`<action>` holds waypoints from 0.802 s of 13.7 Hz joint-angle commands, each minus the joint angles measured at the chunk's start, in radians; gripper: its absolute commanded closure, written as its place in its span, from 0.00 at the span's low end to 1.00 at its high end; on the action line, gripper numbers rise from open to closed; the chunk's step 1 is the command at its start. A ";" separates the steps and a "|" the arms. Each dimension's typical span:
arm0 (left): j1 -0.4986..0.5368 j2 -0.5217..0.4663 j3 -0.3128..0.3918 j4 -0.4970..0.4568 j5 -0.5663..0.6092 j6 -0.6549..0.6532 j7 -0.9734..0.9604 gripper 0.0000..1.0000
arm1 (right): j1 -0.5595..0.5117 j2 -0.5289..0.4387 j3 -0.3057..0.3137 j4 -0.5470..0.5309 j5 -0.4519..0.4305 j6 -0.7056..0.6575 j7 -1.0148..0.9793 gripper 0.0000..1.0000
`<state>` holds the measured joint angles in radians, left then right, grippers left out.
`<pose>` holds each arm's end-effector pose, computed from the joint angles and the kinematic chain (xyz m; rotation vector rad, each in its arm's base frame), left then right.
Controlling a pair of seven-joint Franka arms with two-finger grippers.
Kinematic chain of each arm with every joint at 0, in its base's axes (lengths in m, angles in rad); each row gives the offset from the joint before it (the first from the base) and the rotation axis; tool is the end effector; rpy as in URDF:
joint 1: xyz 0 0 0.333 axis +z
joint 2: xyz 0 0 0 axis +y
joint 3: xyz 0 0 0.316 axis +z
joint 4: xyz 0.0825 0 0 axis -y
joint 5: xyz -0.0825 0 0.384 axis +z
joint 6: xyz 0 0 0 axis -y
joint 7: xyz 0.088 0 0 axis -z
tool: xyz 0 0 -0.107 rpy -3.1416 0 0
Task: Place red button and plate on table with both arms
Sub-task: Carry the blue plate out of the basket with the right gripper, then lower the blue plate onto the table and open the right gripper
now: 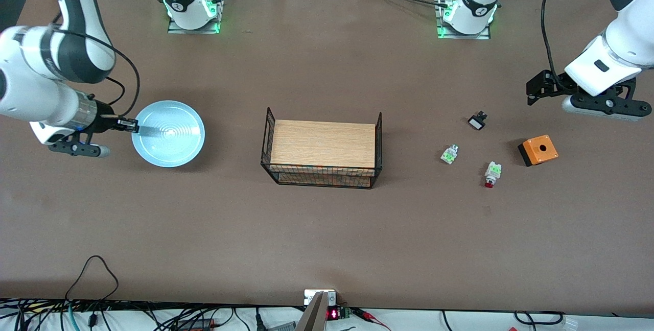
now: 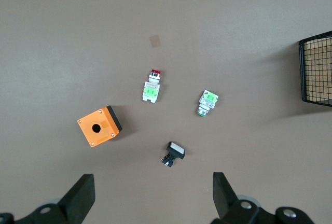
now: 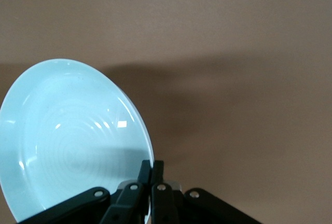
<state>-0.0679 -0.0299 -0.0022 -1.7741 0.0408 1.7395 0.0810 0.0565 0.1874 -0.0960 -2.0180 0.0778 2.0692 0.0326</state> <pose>0.5519 -0.0351 0.5590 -3.0917 0.2448 0.0076 0.5706 -0.0173 0.3495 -3.0814 0.1750 0.2083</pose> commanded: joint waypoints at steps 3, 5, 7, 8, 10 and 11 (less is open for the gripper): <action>-0.007 0.012 -0.002 0.028 0.022 -0.029 -0.003 0.00 | -0.032 -0.016 0.019 -0.264 -0.004 0.339 -0.129 0.99; -0.007 0.012 -0.002 0.028 0.022 -0.031 -0.003 0.00 | -0.053 0.018 0.019 -0.313 -0.003 0.409 -0.184 0.99; -0.007 0.012 -0.002 0.028 0.022 -0.031 -0.003 0.00 | -0.073 0.064 0.019 -0.312 0.000 0.433 -0.226 0.77; -0.007 0.012 -0.002 0.028 0.022 -0.031 -0.003 0.00 | -0.073 0.063 0.019 -0.308 0.002 0.430 -0.221 0.31; -0.007 0.007 -0.004 0.025 0.022 -0.040 -0.007 0.00 | -0.069 0.020 0.021 -0.288 0.008 0.395 -0.201 0.00; -0.006 0.010 -0.004 0.027 0.022 -0.040 -0.006 0.00 | -0.064 0.000 0.025 -0.259 0.008 0.329 -0.165 0.00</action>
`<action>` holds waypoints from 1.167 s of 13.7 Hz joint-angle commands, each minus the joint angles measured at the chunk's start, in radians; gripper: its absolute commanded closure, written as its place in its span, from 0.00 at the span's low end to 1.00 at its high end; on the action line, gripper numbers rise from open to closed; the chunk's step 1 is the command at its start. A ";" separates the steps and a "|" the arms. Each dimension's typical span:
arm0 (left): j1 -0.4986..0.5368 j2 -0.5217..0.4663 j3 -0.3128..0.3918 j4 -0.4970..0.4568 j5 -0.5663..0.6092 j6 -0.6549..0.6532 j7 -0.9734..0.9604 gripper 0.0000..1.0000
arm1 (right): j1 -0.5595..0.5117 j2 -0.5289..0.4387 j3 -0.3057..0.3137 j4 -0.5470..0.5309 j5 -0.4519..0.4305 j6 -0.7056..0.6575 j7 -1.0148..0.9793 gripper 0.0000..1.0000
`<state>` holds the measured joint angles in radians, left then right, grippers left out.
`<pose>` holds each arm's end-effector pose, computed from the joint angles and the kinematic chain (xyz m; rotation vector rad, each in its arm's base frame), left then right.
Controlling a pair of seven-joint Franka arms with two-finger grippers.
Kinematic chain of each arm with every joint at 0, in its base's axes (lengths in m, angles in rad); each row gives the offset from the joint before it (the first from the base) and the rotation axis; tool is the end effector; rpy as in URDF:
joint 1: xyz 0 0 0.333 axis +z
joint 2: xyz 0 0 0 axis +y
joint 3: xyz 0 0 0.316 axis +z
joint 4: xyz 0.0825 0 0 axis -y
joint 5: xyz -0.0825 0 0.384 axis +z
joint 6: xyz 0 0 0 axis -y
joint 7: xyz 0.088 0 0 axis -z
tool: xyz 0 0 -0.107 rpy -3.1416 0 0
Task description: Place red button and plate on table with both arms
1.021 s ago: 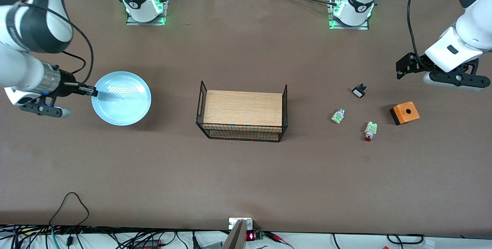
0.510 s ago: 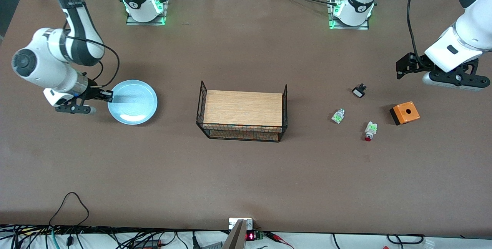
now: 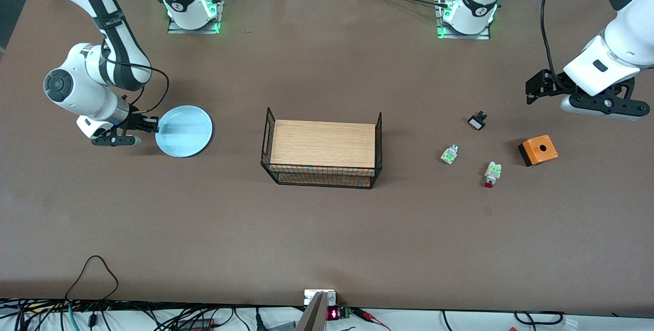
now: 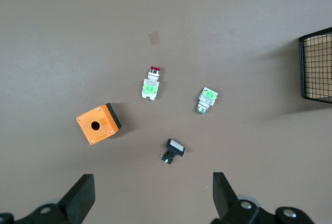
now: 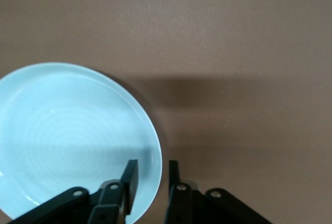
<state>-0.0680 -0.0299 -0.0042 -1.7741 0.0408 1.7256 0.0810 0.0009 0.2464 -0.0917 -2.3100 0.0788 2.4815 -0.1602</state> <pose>0.5503 -0.0361 0.5578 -3.0913 0.2476 0.0291 0.5156 -0.0481 0.2321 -3.1072 -0.0113 0.1082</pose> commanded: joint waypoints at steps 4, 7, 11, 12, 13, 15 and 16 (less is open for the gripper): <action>-0.004 0.010 -0.002 0.027 0.022 -0.028 -0.004 0.00 | 0.036 -0.076 0.021 0.347 0.007 -0.531 0.195 0.00; -0.001 0.010 0.000 0.027 0.022 -0.026 -0.001 0.00 | 0.045 -0.067 0.021 0.513 0.006 -0.699 0.240 0.00; 0.000 0.010 -0.002 0.028 0.022 -0.026 -0.001 0.00 | 0.067 -0.065 0.021 0.697 -0.008 -0.826 0.298 0.00; -0.001 0.010 -0.002 0.027 0.022 -0.028 -0.001 0.00 | 0.065 -0.065 0.017 0.742 -0.011 -0.852 0.297 0.00; 0.000 0.010 -0.002 0.028 0.022 -0.026 -0.001 0.00 | 0.057 -0.065 0.015 0.782 -0.043 -0.875 0.292 0.00; -0.001 0.010 -0.002 0.028 0.022 -0.026 -0.001 0.00 | 0.030 -0.070 0.010 0.820 -0.091 -0.898 0.266 0.00; -0.003 0.010 -0.002 0.028 0.022 -0.026 -0.003 0.00 | 0.010 -0.076 0.012 0.825 -0.091 -0.912 0.240 0.00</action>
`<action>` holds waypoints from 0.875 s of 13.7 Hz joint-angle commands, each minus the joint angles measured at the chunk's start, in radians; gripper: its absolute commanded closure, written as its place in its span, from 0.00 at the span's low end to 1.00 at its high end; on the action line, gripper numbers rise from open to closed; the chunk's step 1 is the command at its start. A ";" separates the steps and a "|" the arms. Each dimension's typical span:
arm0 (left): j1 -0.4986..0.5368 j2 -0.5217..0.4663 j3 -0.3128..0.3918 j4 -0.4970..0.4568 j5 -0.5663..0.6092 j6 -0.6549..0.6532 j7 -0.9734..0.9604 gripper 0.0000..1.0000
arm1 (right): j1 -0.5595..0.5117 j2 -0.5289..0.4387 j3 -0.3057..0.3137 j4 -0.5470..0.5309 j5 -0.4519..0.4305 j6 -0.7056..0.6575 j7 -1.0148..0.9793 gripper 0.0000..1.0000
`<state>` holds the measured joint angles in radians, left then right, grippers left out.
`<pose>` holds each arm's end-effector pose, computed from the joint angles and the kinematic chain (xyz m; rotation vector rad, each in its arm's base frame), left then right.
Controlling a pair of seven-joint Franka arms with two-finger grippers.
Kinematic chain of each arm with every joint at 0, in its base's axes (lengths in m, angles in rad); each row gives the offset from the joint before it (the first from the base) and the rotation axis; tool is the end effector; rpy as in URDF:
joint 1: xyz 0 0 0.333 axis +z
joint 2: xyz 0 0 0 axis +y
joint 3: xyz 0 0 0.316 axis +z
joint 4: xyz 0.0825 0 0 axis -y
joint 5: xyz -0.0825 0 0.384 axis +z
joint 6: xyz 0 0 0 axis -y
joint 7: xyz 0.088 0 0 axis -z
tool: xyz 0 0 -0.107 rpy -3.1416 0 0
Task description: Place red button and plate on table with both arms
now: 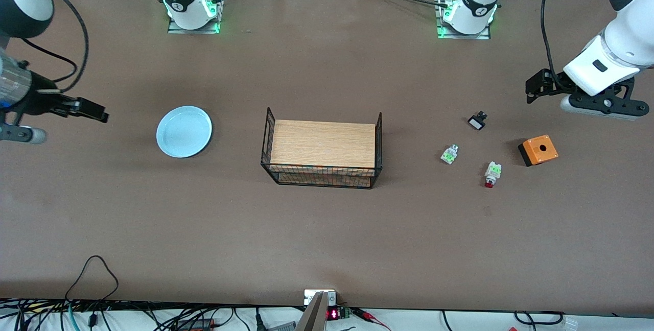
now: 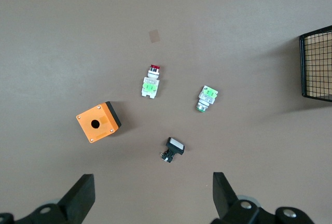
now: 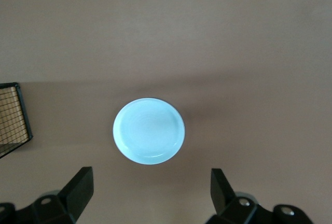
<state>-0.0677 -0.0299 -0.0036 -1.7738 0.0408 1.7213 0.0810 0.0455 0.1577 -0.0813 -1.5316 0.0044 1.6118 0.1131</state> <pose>0.5499 -0.0355 0.5576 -3.0914 0.2461 0.0353 0.6013 -0.0176 0.5554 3.1193 -0.2324 -0.1199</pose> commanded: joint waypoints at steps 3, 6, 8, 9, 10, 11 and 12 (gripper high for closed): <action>-0.001 0.010 -0.003 0.028 0.022 -0.022 -0.003 0.00 | -0.036 -0.023 -0.005 0.030 -0.027 -0.053 -0.073 0.00; -0.001 0.010 -0.003 0.028 0.022 -0.022 -0.001 0.00 | -0.033 -0.059 -0.003 -0.021 -0.026 -0.041 -0.159 0.00; -0.001 0.010 -0.003 0.028 0.022 -0.022 -0.001 0.00 | -0.029 -0.075 -0.003 -0.022 -0.026 -0.050 -0.159 0.00; -0.001 0.010 -0.003 0.028 0.022 -0.022 -0.001 0.00 | -0.029 -0.076 -0.003 -0.022 -0.024 -0.052 -0.155 0.00; -0.001 0.010 -0.001 0.028 0.022 -0.022 0.002 0.00 | -0.029 -0.076 -0.002 -0.019 -0.023 -0.052 -0.153 0.00; -0.001 0.010 -0.001 0.028 0.022 -0.022 0.002 0.00 | -0.027 -0.076 -0.002 -0.018 -0.023 -0.053 -0.145 0.00; -0.003 0.010 -0.001 0.028 0.022 -0.022 0.002 0.00 | -0.027 -0.070 0.001 -0.006 -0.015 -0.052 -0.115 0.00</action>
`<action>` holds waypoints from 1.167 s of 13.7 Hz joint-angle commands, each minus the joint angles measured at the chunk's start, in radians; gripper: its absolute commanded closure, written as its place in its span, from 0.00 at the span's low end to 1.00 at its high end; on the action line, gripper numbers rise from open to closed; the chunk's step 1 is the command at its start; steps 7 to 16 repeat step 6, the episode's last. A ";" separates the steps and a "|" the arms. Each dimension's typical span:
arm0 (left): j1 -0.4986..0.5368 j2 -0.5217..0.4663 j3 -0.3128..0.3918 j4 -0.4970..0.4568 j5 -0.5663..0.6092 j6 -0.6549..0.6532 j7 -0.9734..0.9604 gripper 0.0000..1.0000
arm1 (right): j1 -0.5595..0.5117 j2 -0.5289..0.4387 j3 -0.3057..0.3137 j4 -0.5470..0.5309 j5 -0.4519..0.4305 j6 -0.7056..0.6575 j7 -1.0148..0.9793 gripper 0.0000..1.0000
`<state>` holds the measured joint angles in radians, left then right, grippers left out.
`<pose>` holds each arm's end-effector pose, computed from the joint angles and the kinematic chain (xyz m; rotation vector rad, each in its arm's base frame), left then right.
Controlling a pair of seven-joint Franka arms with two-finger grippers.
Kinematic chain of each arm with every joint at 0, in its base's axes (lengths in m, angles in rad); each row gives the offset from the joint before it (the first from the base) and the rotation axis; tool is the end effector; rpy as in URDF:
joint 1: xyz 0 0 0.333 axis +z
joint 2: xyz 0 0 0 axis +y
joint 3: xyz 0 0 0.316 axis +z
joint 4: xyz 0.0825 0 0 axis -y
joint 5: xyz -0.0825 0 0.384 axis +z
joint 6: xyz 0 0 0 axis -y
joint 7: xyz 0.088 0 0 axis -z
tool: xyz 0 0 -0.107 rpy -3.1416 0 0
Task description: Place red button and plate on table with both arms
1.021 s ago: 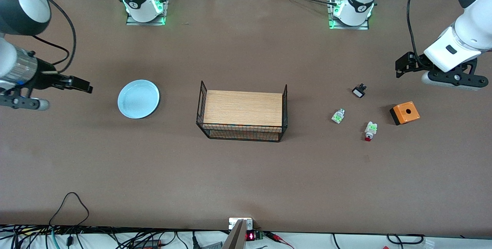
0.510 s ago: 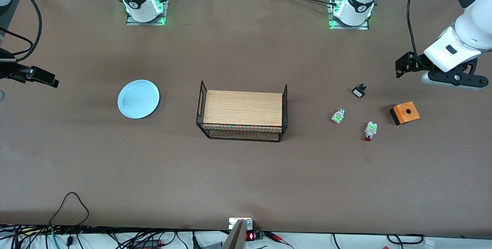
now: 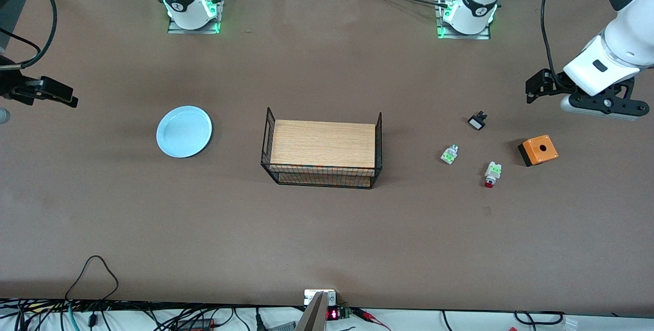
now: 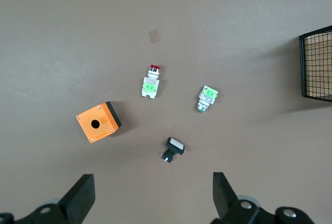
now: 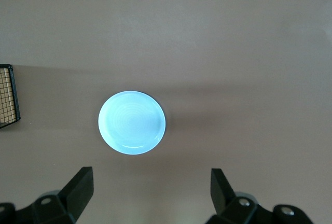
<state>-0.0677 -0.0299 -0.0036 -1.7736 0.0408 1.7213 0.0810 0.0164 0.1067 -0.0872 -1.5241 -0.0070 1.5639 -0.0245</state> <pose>0.5499 -0.0355 0.5577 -3.0914 0.2461 0.0350 0.5832 -0.0395 0.5853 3.1259 -0.0718 -0.1051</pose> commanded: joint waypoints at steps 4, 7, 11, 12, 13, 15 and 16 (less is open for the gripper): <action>-0.003 0.010 -0.003 0.028 0.021 -0.022 0.002 0.00 | 0.007 -0.018 0.009 -0.010 -0.008 -0.007 0.052 0.00; -0.007 0.011 -0.003 0.033 0.021 -0.020 0.002 0.00 | 0.004 -0.019 0.009 -0.010 -0.005 -0.007 0.044 0.00; -0.007 0.011 -0.003 0.033 0.021 -0.020 0.002 0.00 | 0.004 -0.019 0.009 -0.010 -0.005 -0.007 0.044 0.00; -0.007 0.011 -0.003 0.033 0.021 -0.020 0.002 0.00 | 0.004 -0.019 0.009 -0.010 -0.005 -0.007 0.044 0.00; -0.007 0.011 -0.003 0.033 0.021 -0.020 0.002 0.00 | 0.004 -0.019 0.009 -0.010 -0.005 -0.007 0.044 0.00; -0.007 0.011 -0.003 0.033 0.021 -0.020 0.002 0.00 | 0.004 -0.019 0.009 -0.010 -0.005 -0.007 0.044 0.00; -0.007 0.011 -0.003 0.033 0.021 -0.020 0.002 0.00 | 0.004 -0.019 0.009 -0.010 -0.005 -0.007 0.044 0.00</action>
